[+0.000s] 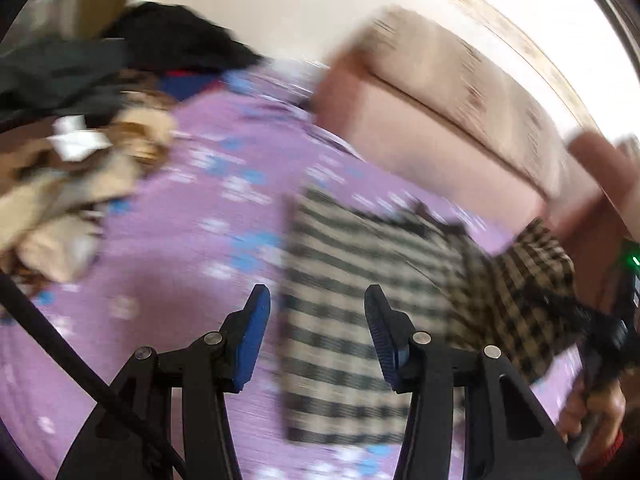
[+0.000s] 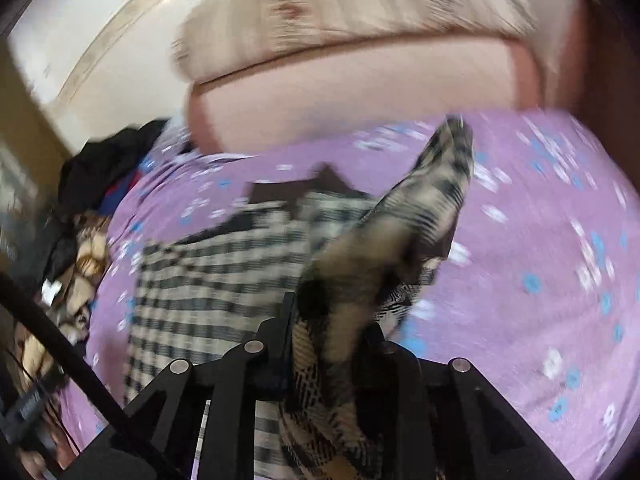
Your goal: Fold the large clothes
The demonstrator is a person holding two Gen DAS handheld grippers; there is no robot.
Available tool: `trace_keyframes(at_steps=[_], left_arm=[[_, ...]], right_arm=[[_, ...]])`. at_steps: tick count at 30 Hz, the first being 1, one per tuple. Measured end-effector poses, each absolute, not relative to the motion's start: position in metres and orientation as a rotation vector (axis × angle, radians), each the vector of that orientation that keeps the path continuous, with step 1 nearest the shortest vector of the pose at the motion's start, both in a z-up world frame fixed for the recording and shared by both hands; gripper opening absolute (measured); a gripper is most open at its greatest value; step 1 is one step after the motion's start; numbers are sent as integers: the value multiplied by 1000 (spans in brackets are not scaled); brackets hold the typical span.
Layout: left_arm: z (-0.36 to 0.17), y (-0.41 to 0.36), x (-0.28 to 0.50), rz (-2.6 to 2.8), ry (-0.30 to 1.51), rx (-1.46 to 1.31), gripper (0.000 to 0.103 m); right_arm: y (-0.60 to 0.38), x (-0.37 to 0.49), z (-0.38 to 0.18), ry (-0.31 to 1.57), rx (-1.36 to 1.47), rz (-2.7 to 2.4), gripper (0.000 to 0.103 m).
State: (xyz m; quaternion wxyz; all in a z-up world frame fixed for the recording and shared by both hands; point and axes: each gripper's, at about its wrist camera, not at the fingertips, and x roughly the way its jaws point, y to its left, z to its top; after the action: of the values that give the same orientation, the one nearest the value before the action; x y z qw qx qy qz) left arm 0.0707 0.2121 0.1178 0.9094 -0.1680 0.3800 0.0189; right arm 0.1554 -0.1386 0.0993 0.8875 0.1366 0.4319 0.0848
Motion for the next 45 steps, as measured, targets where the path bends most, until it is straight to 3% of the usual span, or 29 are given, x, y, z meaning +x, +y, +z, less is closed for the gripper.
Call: trace_keyframes(at_steps=[4, 6, 8, 10, 14, 15, 23, 28, 34, 35, 36, 37, 40, 45], left_arm=[[119, 267, 60, 146, 756, -414, 48], [119, 289, 55, 158, 750, -469, 48], [119, 305, 52, 160, 741, -524, 48], [119, 314, 50, 156, 728, -568, 48], [118, 308, 55, 114, 728, -602, 48], [117, 301, 62, 101, 732, -597, 48], [115, 224, 96, -120, 771, -554, 52], [109, 159, 126, -276, 783, -504, 65], [60, 88, 152, -348, 977, -394, 65], [54, 79, 153, -343, 1002, -356, 60], [47, 69, 154, -346, 1034, -306, 47], [44, 66, 154, -344, 1047, -289, 21], [54, 73, 151, -346, 1018, -322, 14], [111, 116, 122, -316, 874, -352, 13]], right_arm=[[-58, 166, 109, 906, 180, 284, 16], [-12, 168, 101, 928, 125, 356, 4], [34, 170, 84, 976, 58, 404, 5], [67, 172, 60, 1030, -34, 426, 13], [63, 168, 46, 1069, 125, 588, 62], [52, 165, 52, 1064, 196, 637, 66], [-64, 136, 108, 900, 382, 616, 71], [-113, 142, 92, 925, 424, 464, 71], [-155, 128, 80, 939, 418, 396, 71], [-157, 127, 79, 941, 411, 390, 71], [-158, 128, 79, 945, 408, 387, 71], [-159, 129, 78, 949, 408, 384, 71], [-159, 135, 74, 958, 421, 368, 71], [-143, 141, 80, 933, 424, 381, 71]])
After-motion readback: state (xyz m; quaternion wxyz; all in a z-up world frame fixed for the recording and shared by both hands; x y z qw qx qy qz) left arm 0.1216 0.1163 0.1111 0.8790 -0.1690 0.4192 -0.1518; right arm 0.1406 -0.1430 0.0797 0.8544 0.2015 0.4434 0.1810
